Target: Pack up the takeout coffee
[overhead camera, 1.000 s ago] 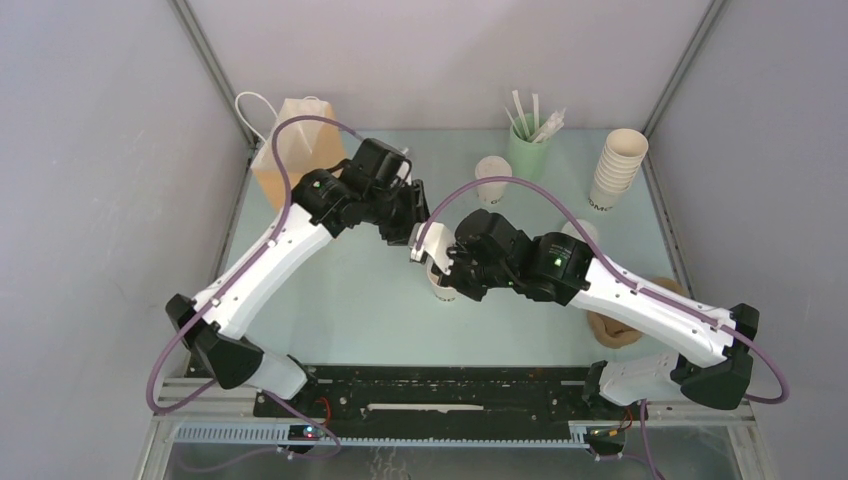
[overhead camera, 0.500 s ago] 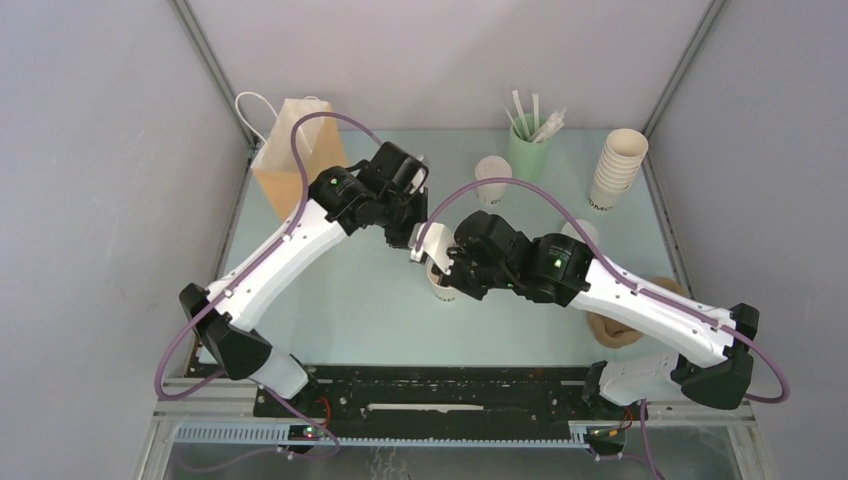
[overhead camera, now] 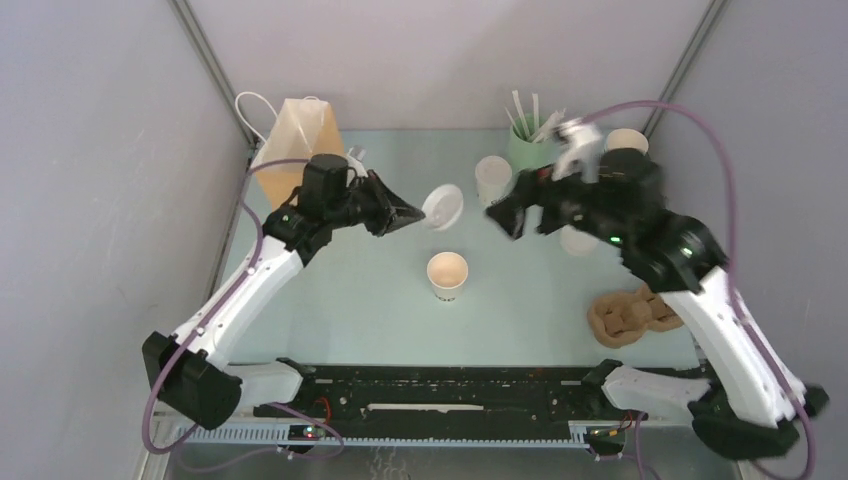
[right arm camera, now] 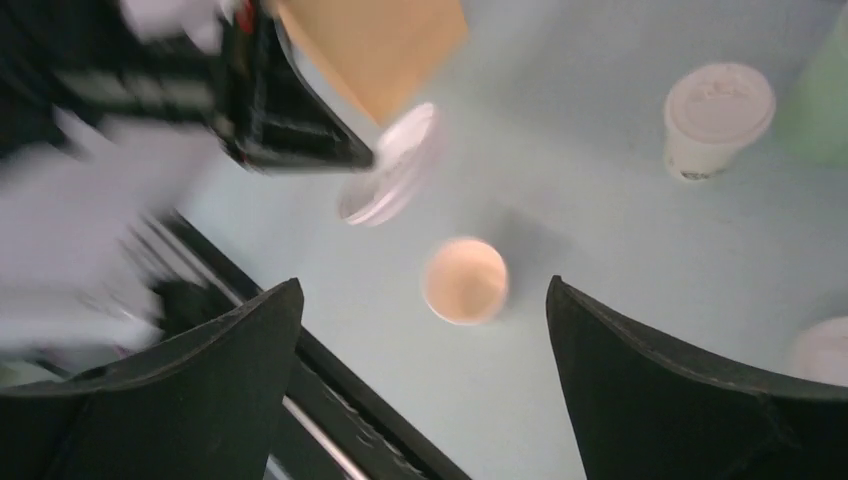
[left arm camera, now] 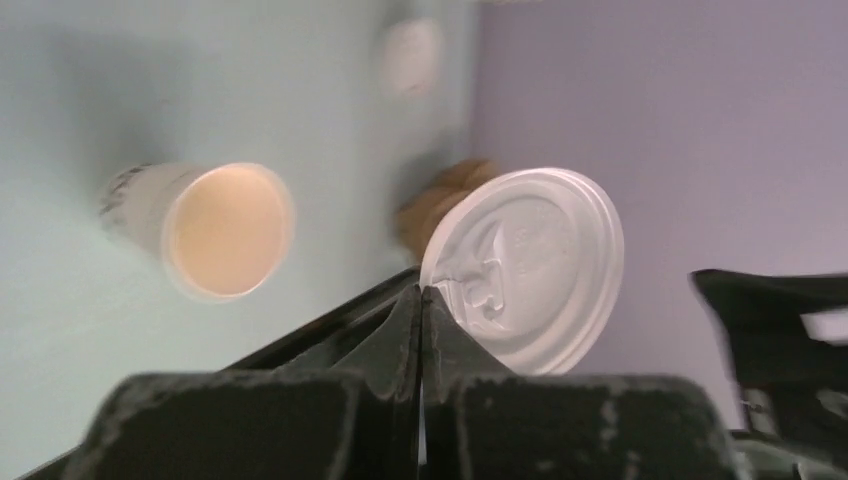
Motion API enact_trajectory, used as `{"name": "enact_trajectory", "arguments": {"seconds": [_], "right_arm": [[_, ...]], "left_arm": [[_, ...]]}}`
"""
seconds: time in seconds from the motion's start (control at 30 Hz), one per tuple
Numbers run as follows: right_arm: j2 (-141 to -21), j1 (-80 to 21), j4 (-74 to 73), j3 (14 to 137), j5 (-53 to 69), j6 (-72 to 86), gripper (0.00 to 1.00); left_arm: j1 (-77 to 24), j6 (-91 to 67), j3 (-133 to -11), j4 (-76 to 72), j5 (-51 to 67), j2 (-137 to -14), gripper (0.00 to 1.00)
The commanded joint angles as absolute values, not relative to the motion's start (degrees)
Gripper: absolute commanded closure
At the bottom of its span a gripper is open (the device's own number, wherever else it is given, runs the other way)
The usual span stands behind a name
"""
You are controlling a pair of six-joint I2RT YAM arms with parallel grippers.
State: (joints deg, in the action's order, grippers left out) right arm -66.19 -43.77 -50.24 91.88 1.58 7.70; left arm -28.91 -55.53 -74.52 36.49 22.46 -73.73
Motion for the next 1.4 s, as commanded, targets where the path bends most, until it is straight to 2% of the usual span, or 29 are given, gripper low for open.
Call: {"name": "enact_trajectory", "arguments": {"seconds": [0.0,0.1,0.27,0.37,0.67,0.97,1.37], "right_arm": [[-56.5,-30.4,-27.6,83.1,27.3,41.8,0.0],[-58.7,-26.9,-9.2,77.3,35.0,58.5,0.0],[-64.9,-26.9,4.8,77.0,38.0,69.9,0.0],[-66.8,-27.1,9.2,76.7,37.5,73.4,0.0],[-71.5,-26.0,20.3,76.6,38.4,81.5,0.0],[-72.8,-26.7,22.3,76.6,37.4,81.7,0.0],[-72.2,-27.4,14.6,76.5,36.1,76.2,0.0]], "left_arm": [[-26.1,-87.0,-60.7,-16.5,37.8,-68.2,1.0],[-26.3,-95.1,-60.4,-29.9,36.7,-69.0,1.0],[-26.4,-97.7,-63.6,-34.2,36.8,-71.5,1.0],[-26.4,-100.7,-63.1,-39.3,36.1,-72.5,1.0],[-26.6,-101.4,-63.5,-40.9,36.6,-74.7,1.0],[-26.6,-102.2,-63.2,-42.5,37.1,-75.6,1.0],[-26.5,-102.7,-61.8,-43.9,36.4,-75.0,1.0]]}}
